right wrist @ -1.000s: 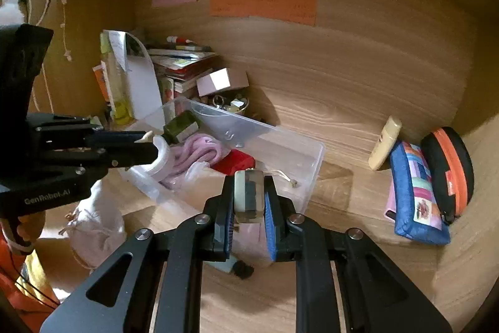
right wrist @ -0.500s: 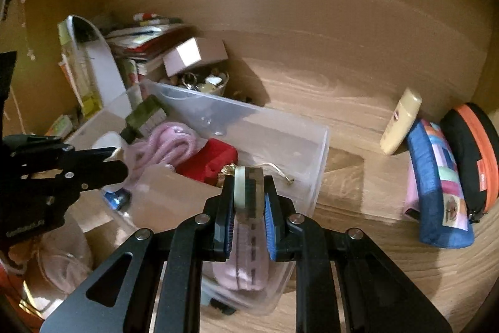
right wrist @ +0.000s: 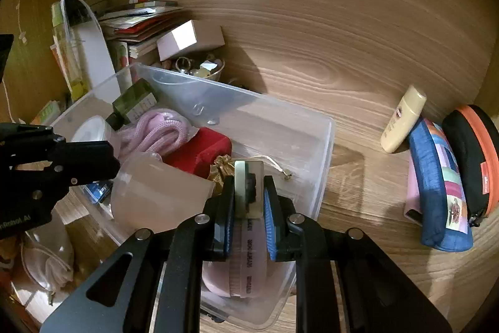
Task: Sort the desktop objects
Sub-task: 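Lower the shell and small item into the clear box and open both grippers, then grasp the mint-green tube with the left gripper while the right grasps a small black knob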
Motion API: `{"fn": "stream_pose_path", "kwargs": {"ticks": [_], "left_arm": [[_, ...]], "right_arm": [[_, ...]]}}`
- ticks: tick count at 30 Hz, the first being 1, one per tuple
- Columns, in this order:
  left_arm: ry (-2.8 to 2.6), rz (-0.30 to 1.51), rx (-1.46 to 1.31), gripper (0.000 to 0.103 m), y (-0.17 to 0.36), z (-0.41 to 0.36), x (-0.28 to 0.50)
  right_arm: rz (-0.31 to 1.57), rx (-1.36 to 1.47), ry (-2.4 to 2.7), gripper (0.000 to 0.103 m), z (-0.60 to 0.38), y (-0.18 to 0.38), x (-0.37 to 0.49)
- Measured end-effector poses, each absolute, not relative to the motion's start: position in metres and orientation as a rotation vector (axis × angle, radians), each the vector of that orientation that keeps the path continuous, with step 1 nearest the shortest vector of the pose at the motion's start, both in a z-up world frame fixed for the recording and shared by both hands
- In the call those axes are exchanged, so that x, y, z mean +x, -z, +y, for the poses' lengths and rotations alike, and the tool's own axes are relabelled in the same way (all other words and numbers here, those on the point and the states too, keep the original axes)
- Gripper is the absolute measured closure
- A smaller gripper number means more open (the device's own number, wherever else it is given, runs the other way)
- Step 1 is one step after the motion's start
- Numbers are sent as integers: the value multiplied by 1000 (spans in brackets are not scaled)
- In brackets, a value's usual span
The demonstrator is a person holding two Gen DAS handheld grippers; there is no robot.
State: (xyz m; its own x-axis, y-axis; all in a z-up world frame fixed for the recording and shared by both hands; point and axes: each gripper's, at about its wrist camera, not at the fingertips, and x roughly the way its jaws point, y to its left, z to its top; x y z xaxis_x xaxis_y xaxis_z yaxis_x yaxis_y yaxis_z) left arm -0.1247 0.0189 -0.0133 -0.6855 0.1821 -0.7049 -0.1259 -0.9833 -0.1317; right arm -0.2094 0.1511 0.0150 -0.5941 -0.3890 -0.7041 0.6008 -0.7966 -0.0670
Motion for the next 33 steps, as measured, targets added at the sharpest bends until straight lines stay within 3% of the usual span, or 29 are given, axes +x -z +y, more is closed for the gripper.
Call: {"fn": "stream_pose_path", "kwargs": {"ticks": [7, 13, 17, 23, 26, 29, 33], "left_arm": [[-2728, -127, -1165, 85, 8, 19, -124], [-2770, -112, -1113, 67, -7, 23, -112], [-2788, -102, -1080, 49, -17, 30, -102], [-2757, -101, -1094, 35, -17, 48, -90], [-2735, -102, -1114, 35, -11, 55, -86], [-2741, -85, -1118, 32, -5, 62, -80], [-2713, -93, -1138, 31, 1, 64, -73]], "right_arm": [[389, 868, 2365, 88, 154, -36, -195], [358, 835, 2393, 88, 167, -50, -183], [362, 853, 2401, 88, 179, -47, -176], [366, 874, 2391, 88, 198, -41, -159], [391, 886, 2377, 81, 203, -36, -150], [391, 913, 2361, 65, 207, -26, -143], [402, 953, 2344, 64, 206, -12, -136]]}}
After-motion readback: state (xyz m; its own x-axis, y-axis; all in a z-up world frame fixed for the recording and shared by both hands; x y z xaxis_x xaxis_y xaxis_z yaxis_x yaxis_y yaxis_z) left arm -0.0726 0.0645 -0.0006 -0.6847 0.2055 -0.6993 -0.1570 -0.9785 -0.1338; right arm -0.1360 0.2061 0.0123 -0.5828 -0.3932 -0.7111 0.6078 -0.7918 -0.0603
